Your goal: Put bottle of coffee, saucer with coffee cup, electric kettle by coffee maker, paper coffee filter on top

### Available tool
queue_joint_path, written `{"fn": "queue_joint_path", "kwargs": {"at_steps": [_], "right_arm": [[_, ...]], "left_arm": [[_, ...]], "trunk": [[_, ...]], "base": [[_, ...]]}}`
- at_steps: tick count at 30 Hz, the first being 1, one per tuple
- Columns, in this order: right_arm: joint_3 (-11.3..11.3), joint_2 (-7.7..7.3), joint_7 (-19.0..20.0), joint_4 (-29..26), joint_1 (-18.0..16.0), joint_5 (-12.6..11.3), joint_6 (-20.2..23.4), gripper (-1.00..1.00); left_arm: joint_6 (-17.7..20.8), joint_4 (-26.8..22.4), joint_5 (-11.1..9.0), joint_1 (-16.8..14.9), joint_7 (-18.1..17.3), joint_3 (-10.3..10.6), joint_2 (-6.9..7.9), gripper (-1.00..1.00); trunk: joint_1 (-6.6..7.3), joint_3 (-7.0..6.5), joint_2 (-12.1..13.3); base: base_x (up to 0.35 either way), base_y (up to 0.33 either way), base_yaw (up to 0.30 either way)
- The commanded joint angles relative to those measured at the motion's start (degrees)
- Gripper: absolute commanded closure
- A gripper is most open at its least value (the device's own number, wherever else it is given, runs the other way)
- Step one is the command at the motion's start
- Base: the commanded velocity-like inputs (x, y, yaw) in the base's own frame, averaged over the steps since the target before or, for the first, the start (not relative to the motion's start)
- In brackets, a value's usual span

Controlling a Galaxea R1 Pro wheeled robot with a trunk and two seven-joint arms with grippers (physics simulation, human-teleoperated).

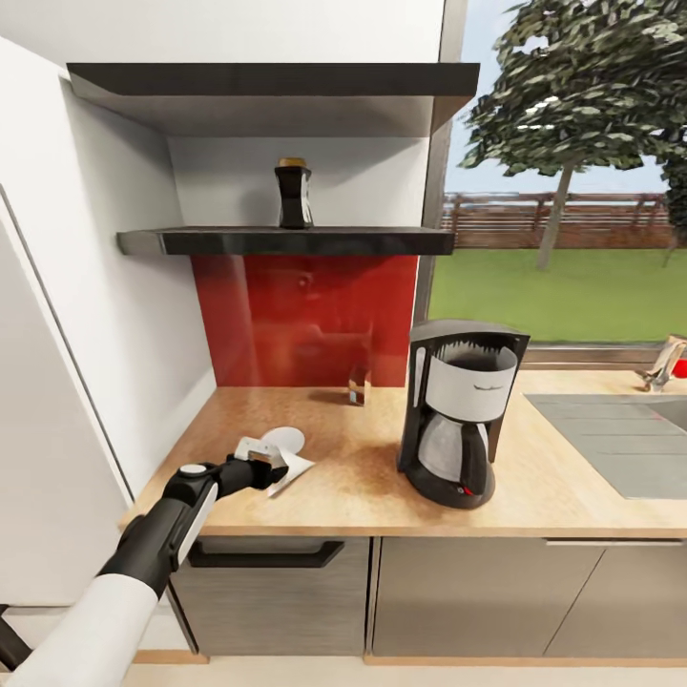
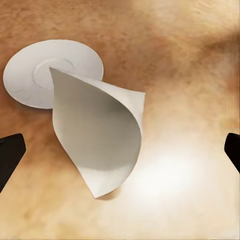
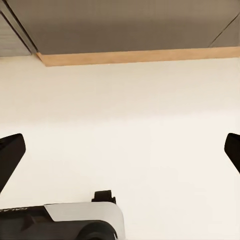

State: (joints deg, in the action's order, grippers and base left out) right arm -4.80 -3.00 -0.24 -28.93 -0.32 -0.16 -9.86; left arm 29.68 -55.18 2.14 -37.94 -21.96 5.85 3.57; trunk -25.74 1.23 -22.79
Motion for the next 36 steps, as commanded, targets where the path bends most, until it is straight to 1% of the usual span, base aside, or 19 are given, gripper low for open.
{"fn": "queue_joint_path", "kwargs": {"at_steps": [1,4,5,8,22,28,36], "right_arm": [[-0.05,0.01,-0.02,0.01,-0.03,-0.02,-0.16,-1.0],[-0.04,0.01,-0.02,0.01,-0.03,-0.01,-0.16,-1.0],[-0.03,0.01,-0.02,0.01,-0.03,-0.01,-0.16,-1.0],[-0.06,0.01,-0.02,0.02,-0.03,-0.01,-0.16,-1.0],[-0.03,0.01,-0.02,0.02,-0.03,-0.01,-0.16,-1.0],[-0.03,0.01,-0.02,0.02,-0.03,-0.01,-0.16,-1.0],[-0.03,0.01,-0.02,0.02,-0.03,-0.01,-0.16,-1.0]], "left_arm": [[0.22,0.13,0.23,-0.04,-0.2,0.29,0.03,-1.0],[0.0,1.67,0.23,-0.09,-0.19,0.79,0.03,-1.0],[-0.29,3.09,0.23,-0.11,-0.14,1.08,0.03,-1.0],[-0.4,3.89,0.18,-0.12,-0.17,1.18,0.03,-1.0],[-0.43,3.94,0.06,-0.12,-0.19,1.19,0.04,-1.0],[-0.46,3.94,-0.01,-0.12,-0.19,1.19,0.04,-1.0],[-0.45,3.94,-0.36,-0.12,-0.33,1.24,-0.03,-1.0]], "trunk": [[-0.04,0.13,-0.13],[-0.04,0.13,-0.13],[-0.04,0.13,-0.13],[-0.04,0.13,-0.13],[-0.04,0.13,-0.13],[-0.04,0.13,-0.13],[-0.04,0.13,-0.13]], "base": [[0.008,0.0,0.0],[0.055,0.0,0.0],[0.227,0.0,0.0],[0.109,0.0,0.0],[0.003,0.0,0.0],[0.097,0.0,0.0],[0.014,0.0,0.0]]}}
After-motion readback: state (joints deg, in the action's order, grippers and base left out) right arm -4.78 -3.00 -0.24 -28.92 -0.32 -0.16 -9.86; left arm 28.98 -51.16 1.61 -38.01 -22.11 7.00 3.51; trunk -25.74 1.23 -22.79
